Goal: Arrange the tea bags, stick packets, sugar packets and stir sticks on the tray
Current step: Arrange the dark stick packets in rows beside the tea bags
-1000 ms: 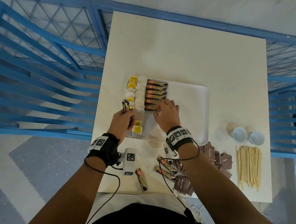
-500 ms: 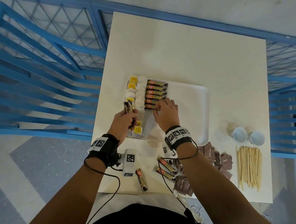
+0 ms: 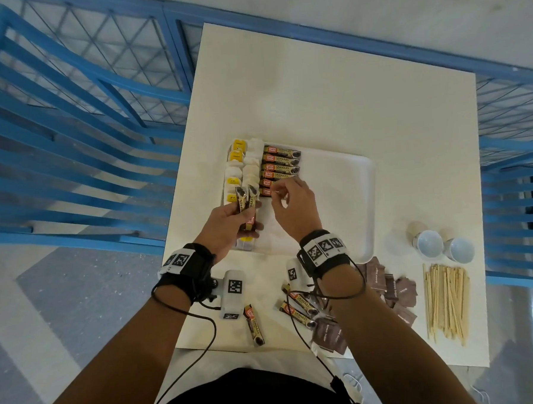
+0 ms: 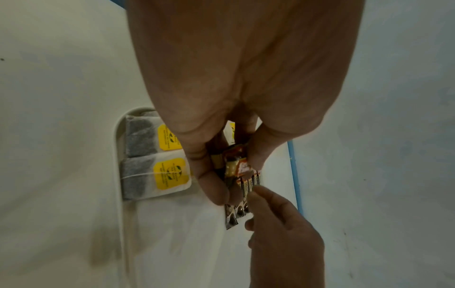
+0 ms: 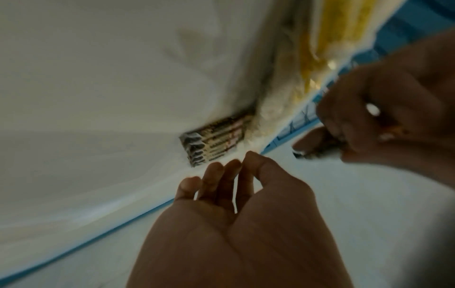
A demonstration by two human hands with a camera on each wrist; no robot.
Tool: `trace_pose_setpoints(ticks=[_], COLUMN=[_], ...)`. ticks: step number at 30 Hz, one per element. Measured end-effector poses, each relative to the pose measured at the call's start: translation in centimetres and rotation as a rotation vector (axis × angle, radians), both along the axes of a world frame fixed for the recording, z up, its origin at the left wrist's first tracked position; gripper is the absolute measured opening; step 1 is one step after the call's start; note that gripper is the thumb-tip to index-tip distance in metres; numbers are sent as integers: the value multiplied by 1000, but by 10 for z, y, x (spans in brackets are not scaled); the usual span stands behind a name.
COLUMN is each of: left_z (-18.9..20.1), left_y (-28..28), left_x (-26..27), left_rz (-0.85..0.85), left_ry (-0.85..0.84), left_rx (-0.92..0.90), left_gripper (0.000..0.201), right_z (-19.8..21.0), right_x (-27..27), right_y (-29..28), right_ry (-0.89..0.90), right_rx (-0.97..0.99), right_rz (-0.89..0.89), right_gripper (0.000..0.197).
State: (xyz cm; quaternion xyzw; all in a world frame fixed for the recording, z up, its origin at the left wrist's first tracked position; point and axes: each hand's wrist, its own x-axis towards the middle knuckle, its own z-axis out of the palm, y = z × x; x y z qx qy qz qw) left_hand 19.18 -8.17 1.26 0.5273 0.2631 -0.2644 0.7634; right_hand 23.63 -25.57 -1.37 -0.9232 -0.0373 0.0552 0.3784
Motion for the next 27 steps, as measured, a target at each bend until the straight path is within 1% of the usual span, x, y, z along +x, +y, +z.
trace_pose_setpoints(ticks=[2,4,5,10,13,15,17,20,22,25,27], left_z=[1,1,0,-2,-4,-6,-7,-8,-7,-9,-11], left_y=[-1,-2,-3,0,-1,0,1,2,0,-1,-1], left_x=[0,0,0,-2,-2,-1,0,2,3,3,4], left_rz=[1,5,0,-28,35,118,167,108,76,113,132], left_ry=[8,8,0,-16,-19,-22,-29,-58,-73,-57,-20], left_rx=[-7,11,29,74,145,237,299,341,366,378,377], left_gripper=[16,15,14,14,9,2,6,7,7,11,16], right_z=[12,22,24,27,25,22,18,15,15,18,17], right_x=[2,5,6,9,8,5,0,-10,-12,-11,-10], right_y=[5,8,8,5,1,-2,-4,-5,-6,-10,-15], right_ry=[134,296,341,421,404,374,302,127,80,41,-7], right_rx=[128,217,257,431,451,414,314,116,-10,-130,-176], right_rz=[-7,-17,-23,-61,-124,-115,-12,198,274,297,253], right_gripper=[12,19,20,20,19,17,15,17,20,21,21])
